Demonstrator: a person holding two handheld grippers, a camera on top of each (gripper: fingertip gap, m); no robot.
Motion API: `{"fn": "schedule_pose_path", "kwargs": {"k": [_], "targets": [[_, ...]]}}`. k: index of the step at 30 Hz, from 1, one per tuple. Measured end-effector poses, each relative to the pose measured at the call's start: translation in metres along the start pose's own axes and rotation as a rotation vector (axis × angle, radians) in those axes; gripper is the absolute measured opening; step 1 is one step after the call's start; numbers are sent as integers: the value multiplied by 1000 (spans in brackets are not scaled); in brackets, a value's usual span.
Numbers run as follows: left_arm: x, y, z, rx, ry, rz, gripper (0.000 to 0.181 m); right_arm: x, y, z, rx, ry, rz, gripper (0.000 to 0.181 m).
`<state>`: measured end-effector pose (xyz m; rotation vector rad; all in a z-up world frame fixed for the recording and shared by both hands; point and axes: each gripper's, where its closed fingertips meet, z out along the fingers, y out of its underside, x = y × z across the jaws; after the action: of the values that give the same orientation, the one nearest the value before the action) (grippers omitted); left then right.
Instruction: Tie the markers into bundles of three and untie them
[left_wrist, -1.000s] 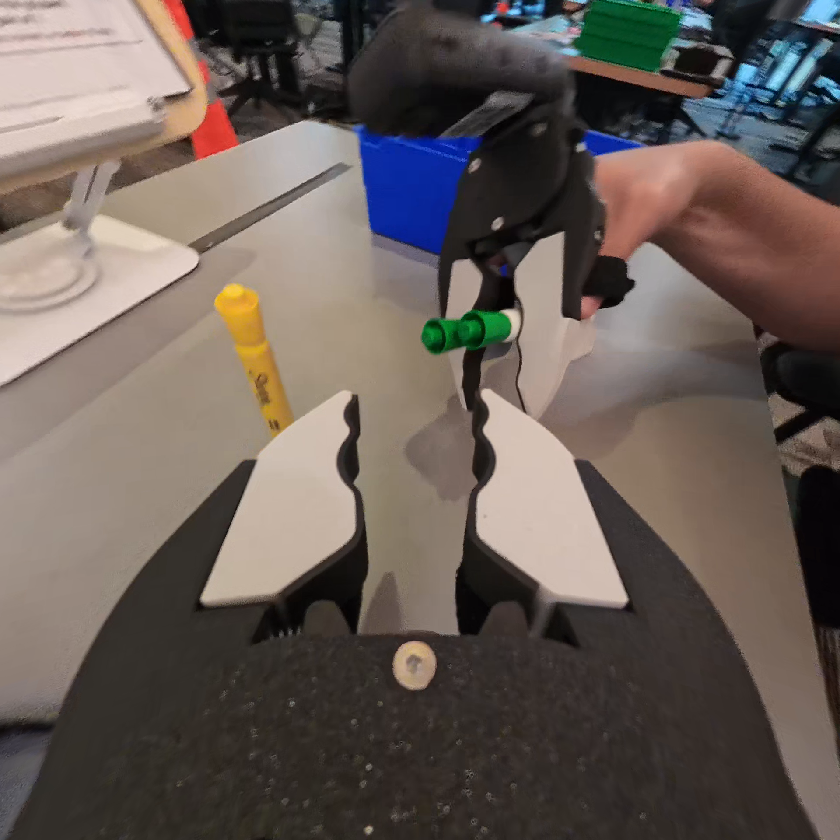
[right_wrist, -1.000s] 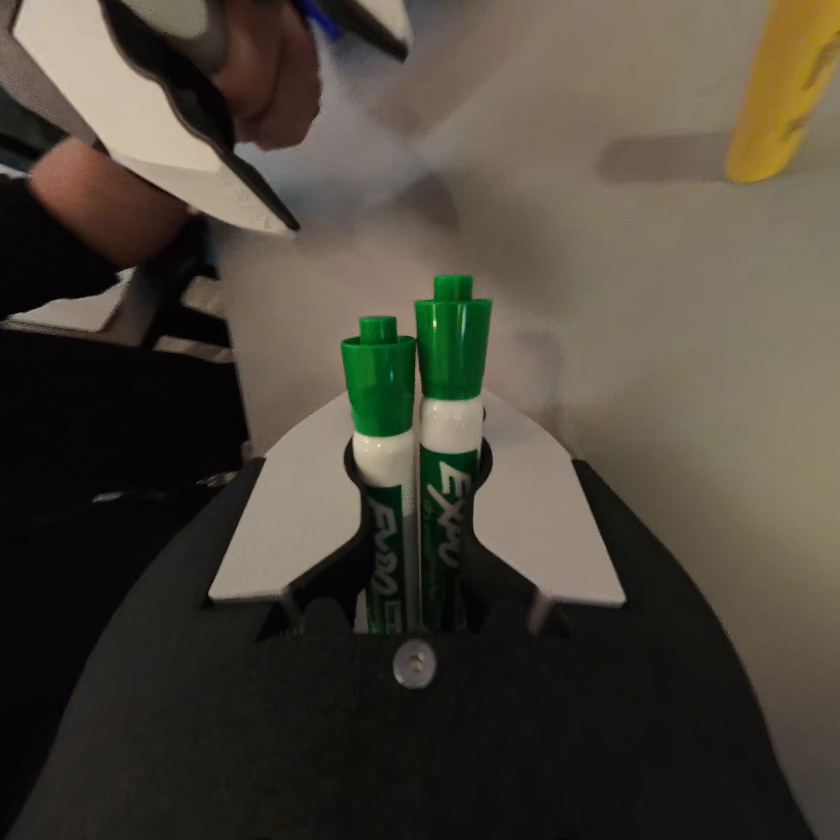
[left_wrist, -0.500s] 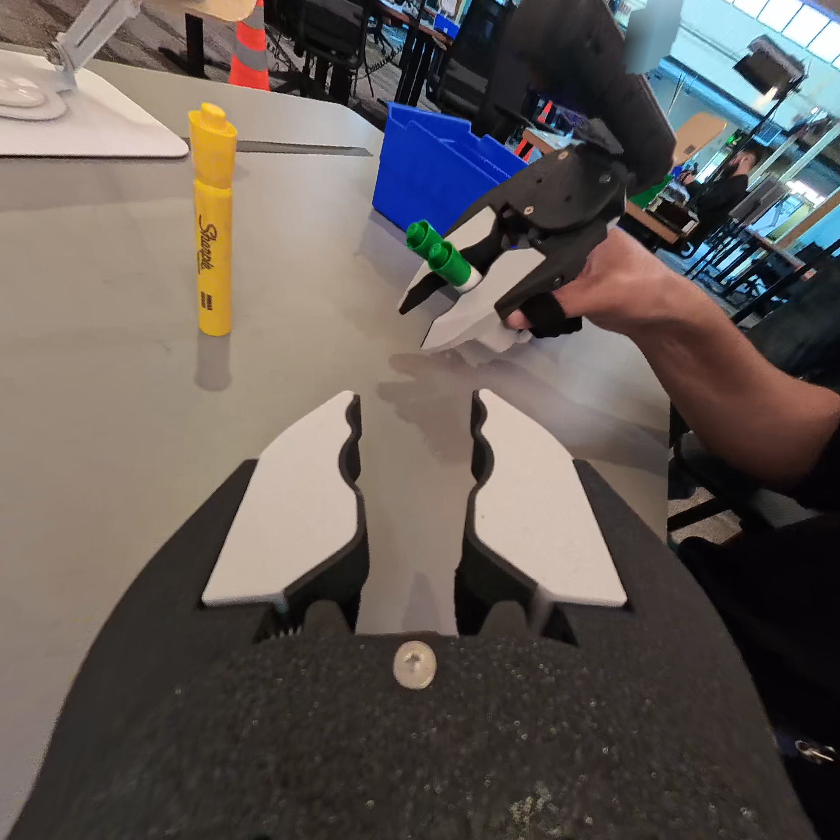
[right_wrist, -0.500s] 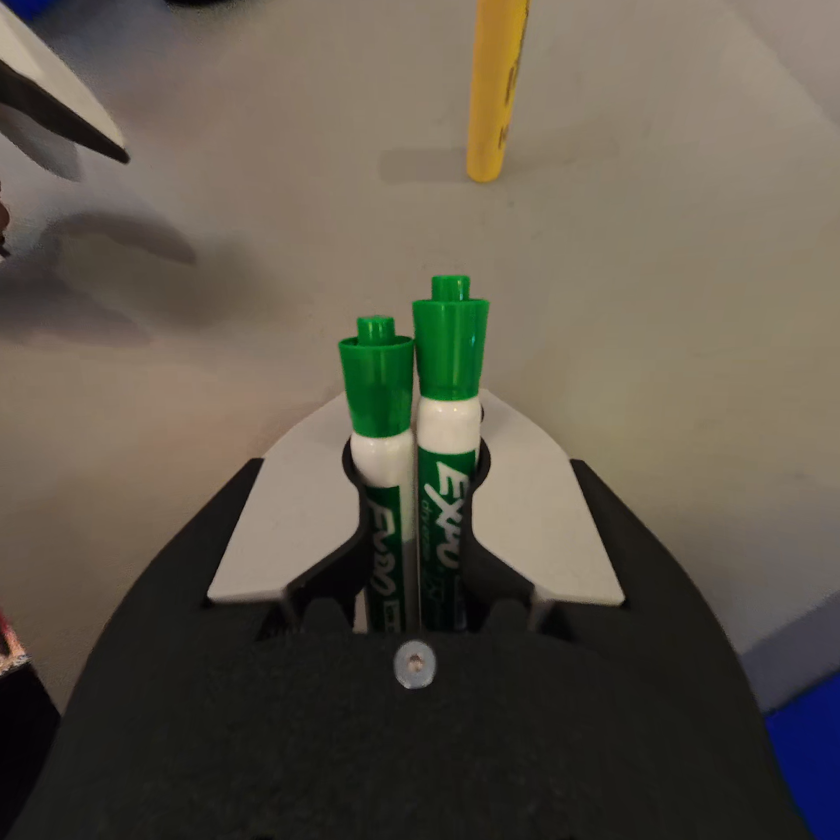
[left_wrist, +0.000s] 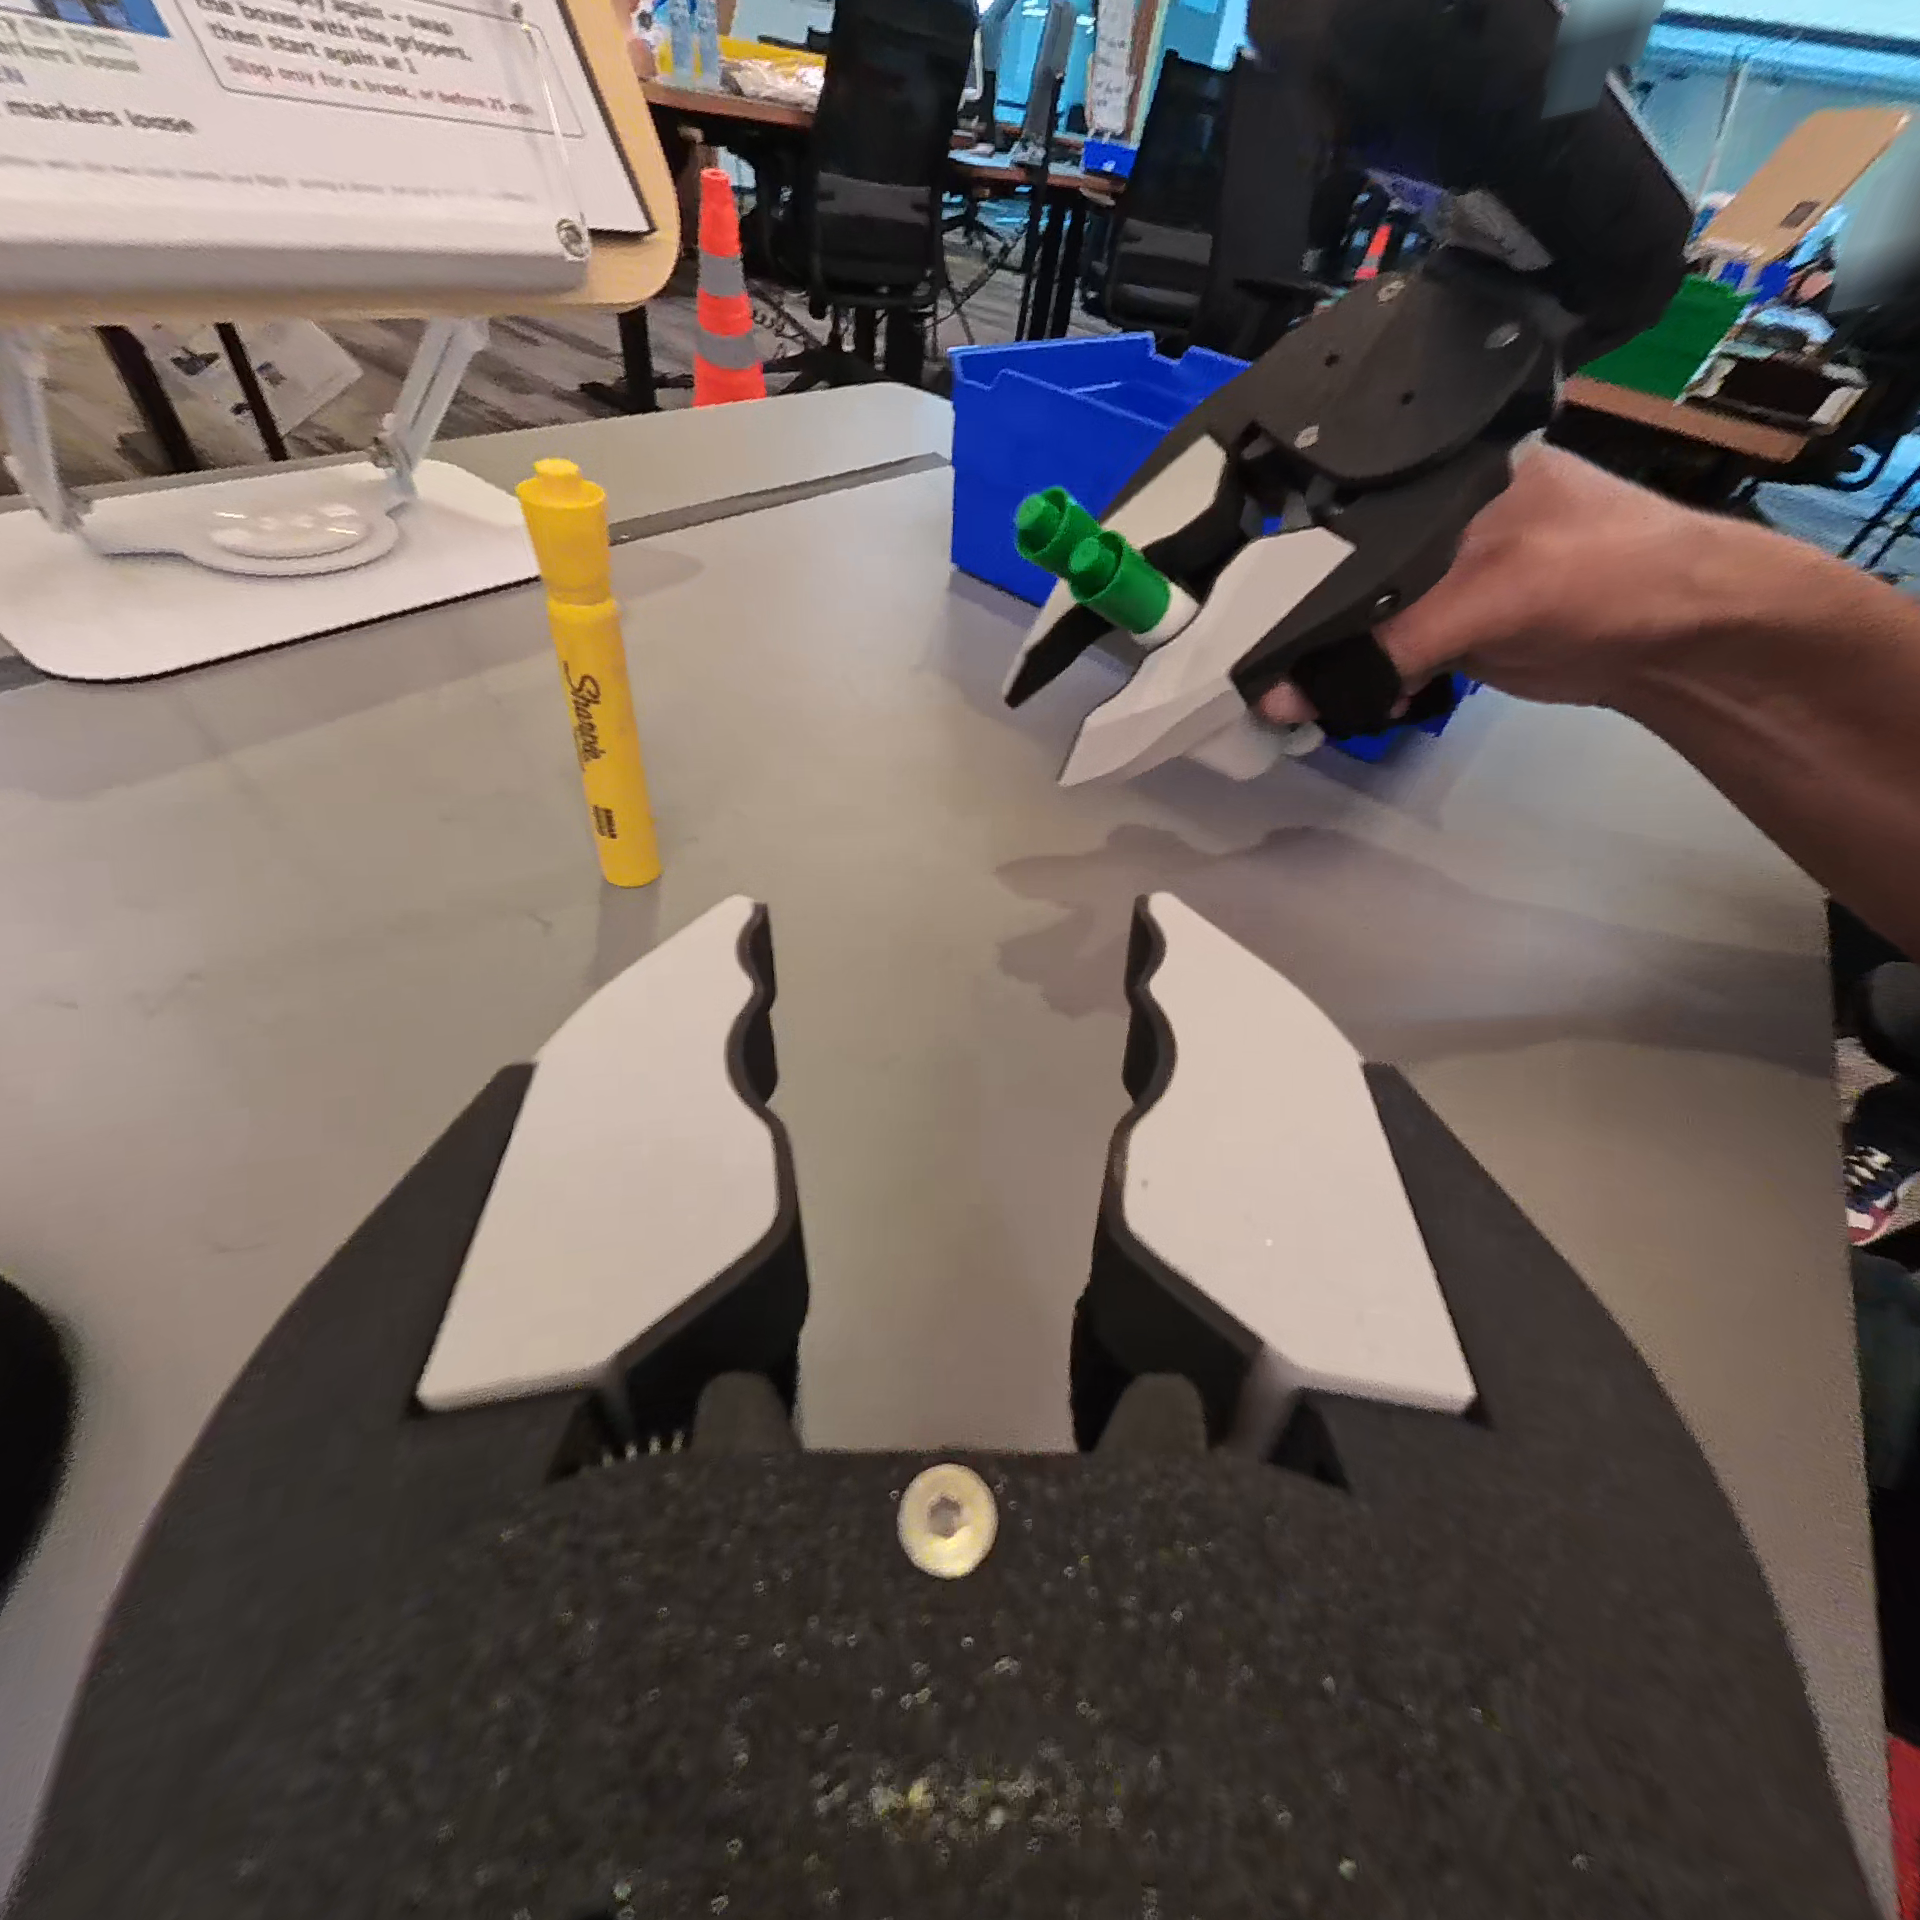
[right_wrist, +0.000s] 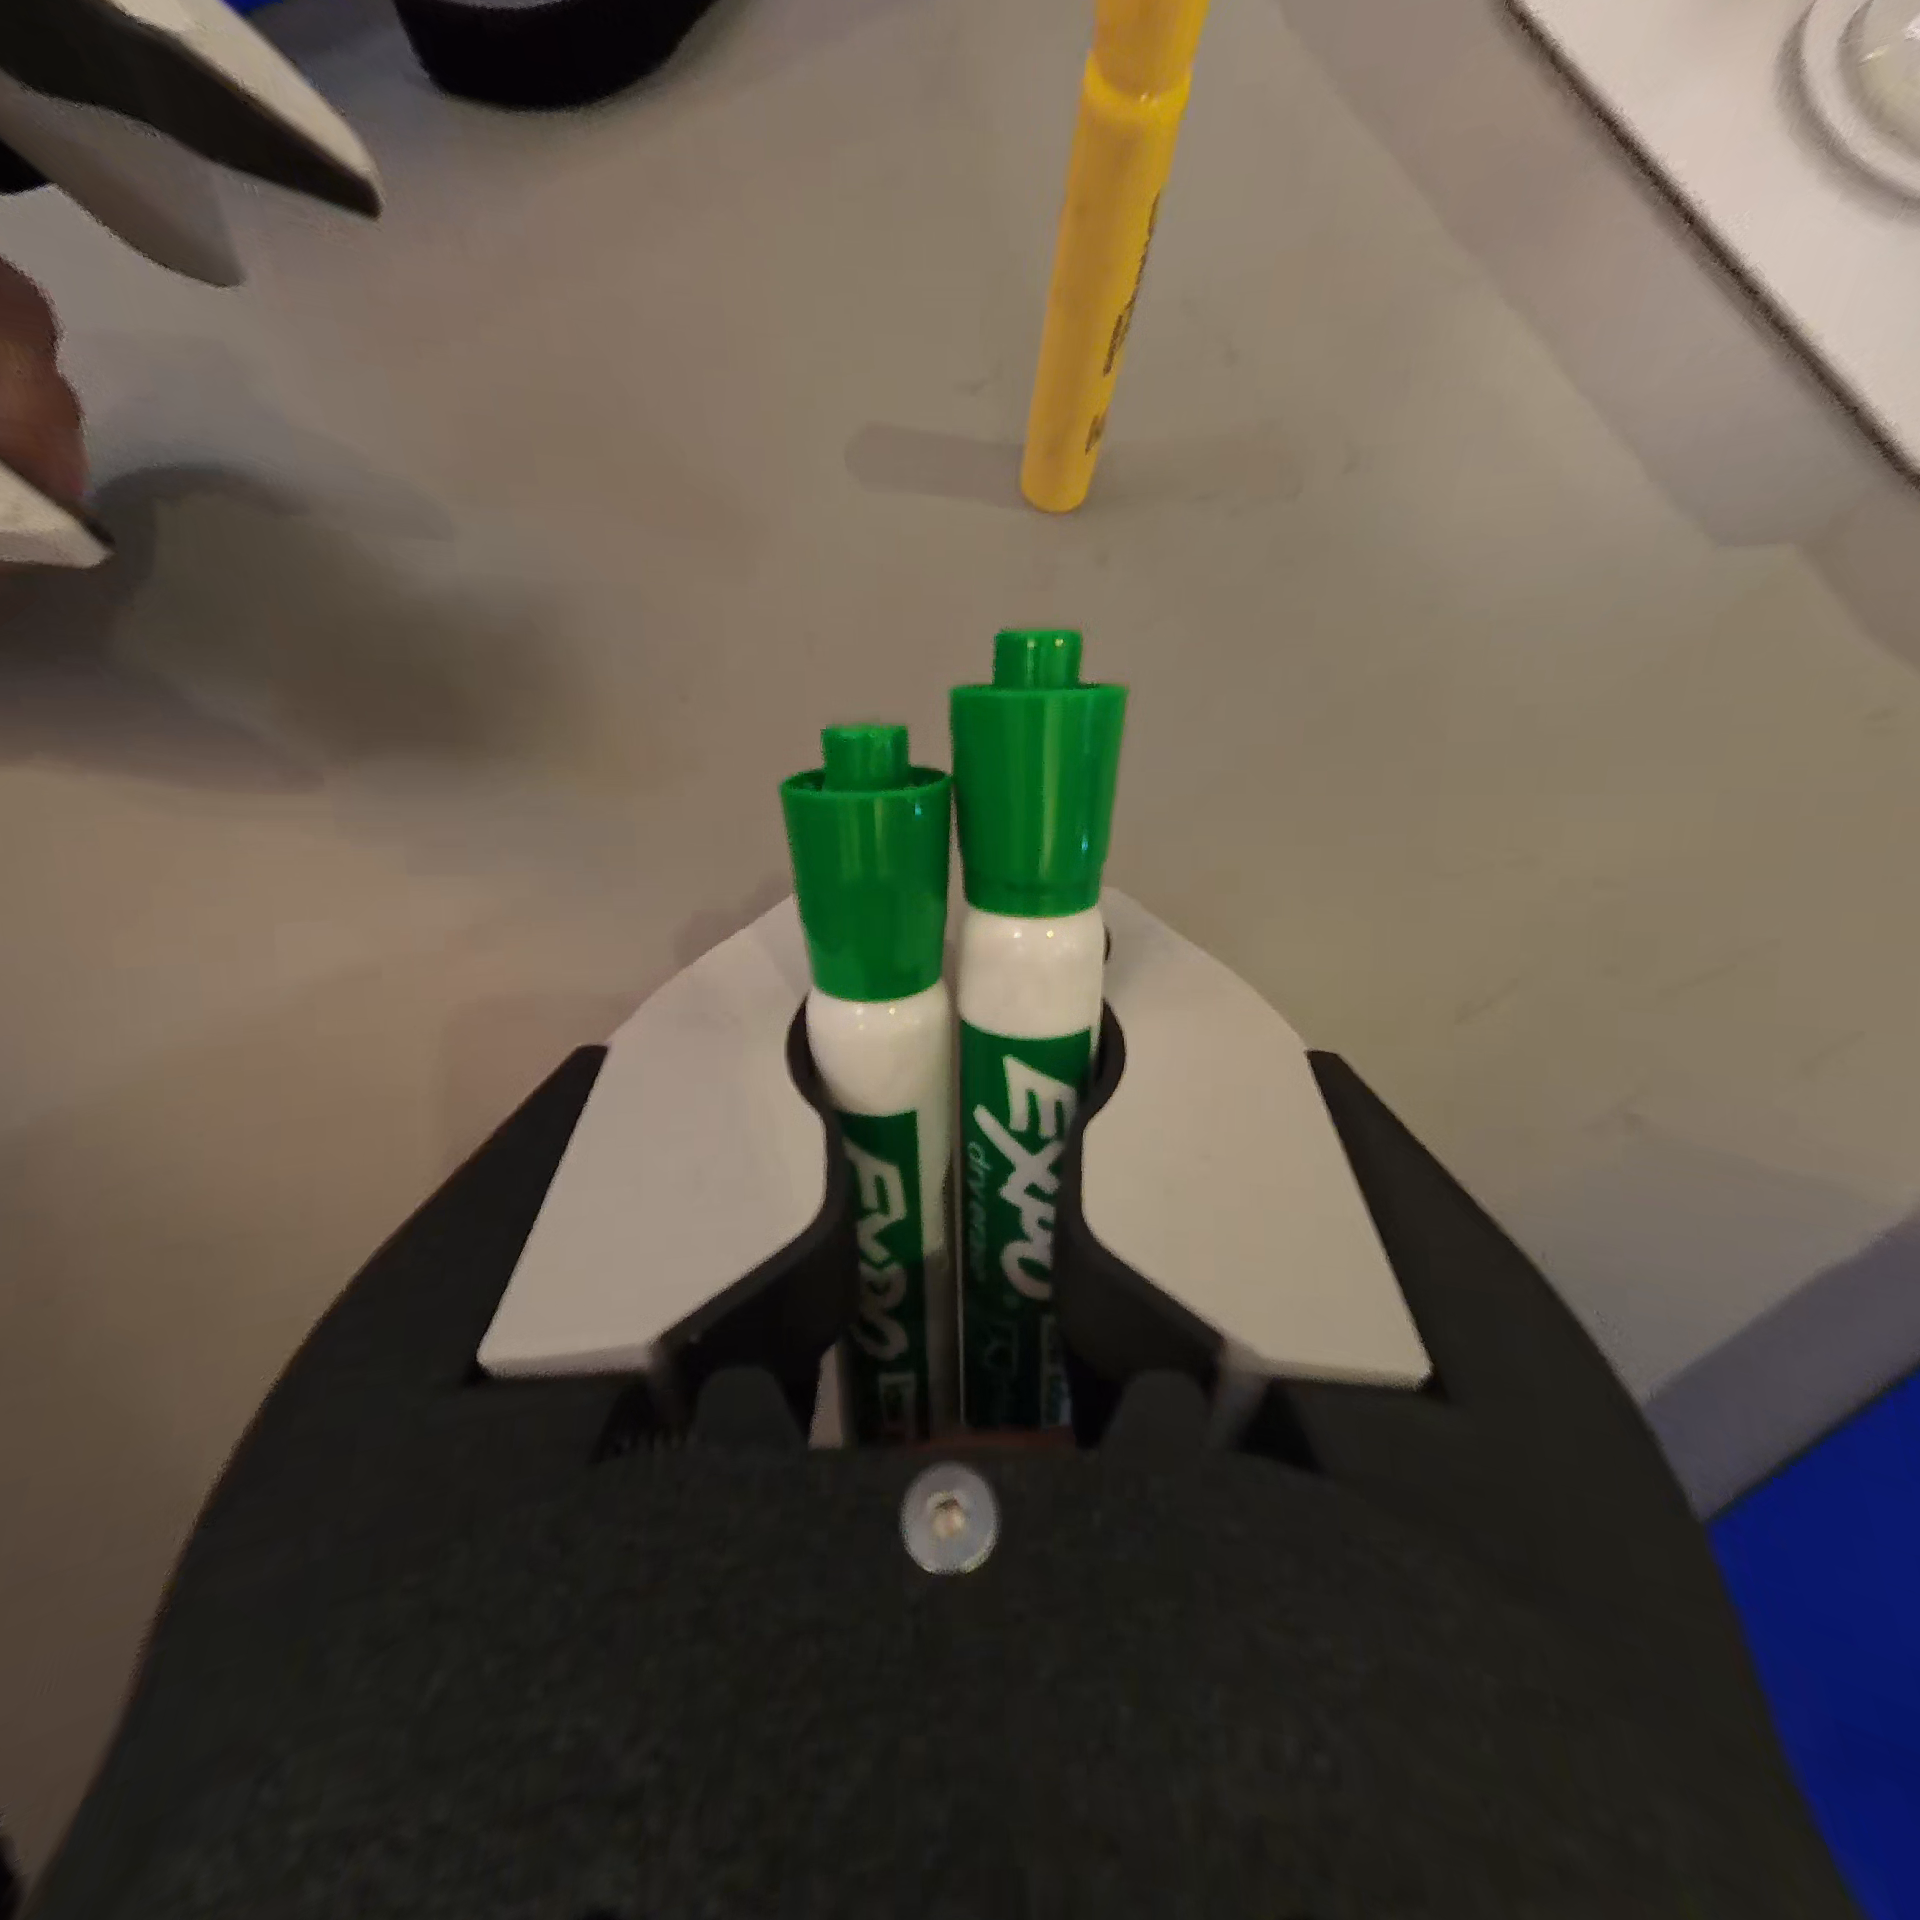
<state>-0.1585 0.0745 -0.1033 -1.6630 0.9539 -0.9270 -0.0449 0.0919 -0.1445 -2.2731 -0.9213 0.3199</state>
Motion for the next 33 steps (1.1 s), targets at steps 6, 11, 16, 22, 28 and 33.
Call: {"fn": "schedule_pose_path", "kwargs": {"k": [6,11,16,22,28,33], "targets": [[2,-2,-1,8,12,-17,61,-11,8,1,-31,-85,23,42],[5,1,2,-7,21,-18,62,-11,6,-8,-87,-104,-49,42],[6,6,3,-33,30,-41,63,-10,4,-15,-89,-111,-76,42],[5,10,4,-63,52,-101,62,-11,10,-14,-99,-133,-57,42],[9,12,4,-84,66,-96,60,-15,9,-16,-122,-143,-93,42],[14,15,4,-101,78,-85,60,-18,12,-18,-175,-144,-127,42]]}}
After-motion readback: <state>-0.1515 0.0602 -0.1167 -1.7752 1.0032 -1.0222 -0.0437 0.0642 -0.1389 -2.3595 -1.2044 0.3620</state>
